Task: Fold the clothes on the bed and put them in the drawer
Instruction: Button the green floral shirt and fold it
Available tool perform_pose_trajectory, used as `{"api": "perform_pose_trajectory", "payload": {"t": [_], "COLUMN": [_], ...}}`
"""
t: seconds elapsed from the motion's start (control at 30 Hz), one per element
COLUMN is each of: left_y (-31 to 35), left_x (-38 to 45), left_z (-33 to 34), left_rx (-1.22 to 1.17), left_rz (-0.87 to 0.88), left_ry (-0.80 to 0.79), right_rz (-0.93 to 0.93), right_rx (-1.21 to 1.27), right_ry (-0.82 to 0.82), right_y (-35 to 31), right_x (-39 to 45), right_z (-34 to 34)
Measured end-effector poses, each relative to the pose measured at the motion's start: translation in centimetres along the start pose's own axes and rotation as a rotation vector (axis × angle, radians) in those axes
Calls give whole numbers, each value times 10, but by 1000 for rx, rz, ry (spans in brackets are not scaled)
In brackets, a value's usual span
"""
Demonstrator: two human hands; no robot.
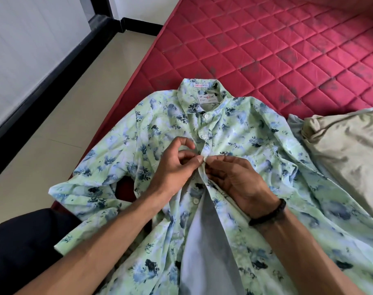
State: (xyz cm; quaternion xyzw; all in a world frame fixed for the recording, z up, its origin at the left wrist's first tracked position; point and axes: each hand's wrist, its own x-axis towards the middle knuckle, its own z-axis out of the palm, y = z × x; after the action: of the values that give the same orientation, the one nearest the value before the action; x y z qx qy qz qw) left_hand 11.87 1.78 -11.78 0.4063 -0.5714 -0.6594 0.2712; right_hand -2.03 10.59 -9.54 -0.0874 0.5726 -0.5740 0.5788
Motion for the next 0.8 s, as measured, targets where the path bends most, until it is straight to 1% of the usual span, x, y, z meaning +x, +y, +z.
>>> {"api": "perform_pose_trajectory", "payload": {"t": [0.1, 0.17, 0.2, 0.23, 0.27, 0.3, 0.33, 0.37, 0.43, 0.5, 0.53, 0.57, 0.63, 0.7, 0.8], "left_y": [0, -3, -4, -5, -3, 1, 8, 18, 31, 31, 28, 24, 14, 9, 11], "left_x": [0, -5, -7, -12, -14, -23, -31, -42, -78, -117, -134, -149, -167, -174, -179], "left_z": [-3, -3, -3, -3, -3, -3, -2, -2, -3, -4, -4, -4, -3, -5, -6], "left_rx": [320, 455, 503, 536, 556, 581, 621, 669, 780, 942, 1078, 1230, 1479, 1592, 1666], "left_rz": [267, 361, 369, 362, 361, 371, 388, 396, 369, 249, 186, 140, 102, 82, 63], "left_ry": [-2, 36, 48, 52, 62, 85, 103, 99, -6, -141, -179, -194, -154, -114, -129], "right_rz": [0, -36, -92, -174, -282, -410, -515, -552, -433, -285, -240, -205, -124, -68, -151], "right_rx": [-87, -271, -463, -707, -970, -1162, -1263, -1293, -1348, -1506, -1589, -1674, -1811, -1850, -1816], "right_ry": [-7, 37, 73, 125, 183, 213, 219, 204, 162, 177, 195, 224, 277, 324, 431], "right_y": [-2, -2, -3, -5, -10, -15, -22, -27, -23, 0, 16, 30, 53, 66, 68], "right_x": [-2, -6, -11, -22, -38, -63, -89, -118, -168, -189, -191, -190, -182, -171, -166], "right_z": [1, 6, 8, 10, 12, 13, 13, 12, 8, -1, -5, -5, -7, -8, -14]}}
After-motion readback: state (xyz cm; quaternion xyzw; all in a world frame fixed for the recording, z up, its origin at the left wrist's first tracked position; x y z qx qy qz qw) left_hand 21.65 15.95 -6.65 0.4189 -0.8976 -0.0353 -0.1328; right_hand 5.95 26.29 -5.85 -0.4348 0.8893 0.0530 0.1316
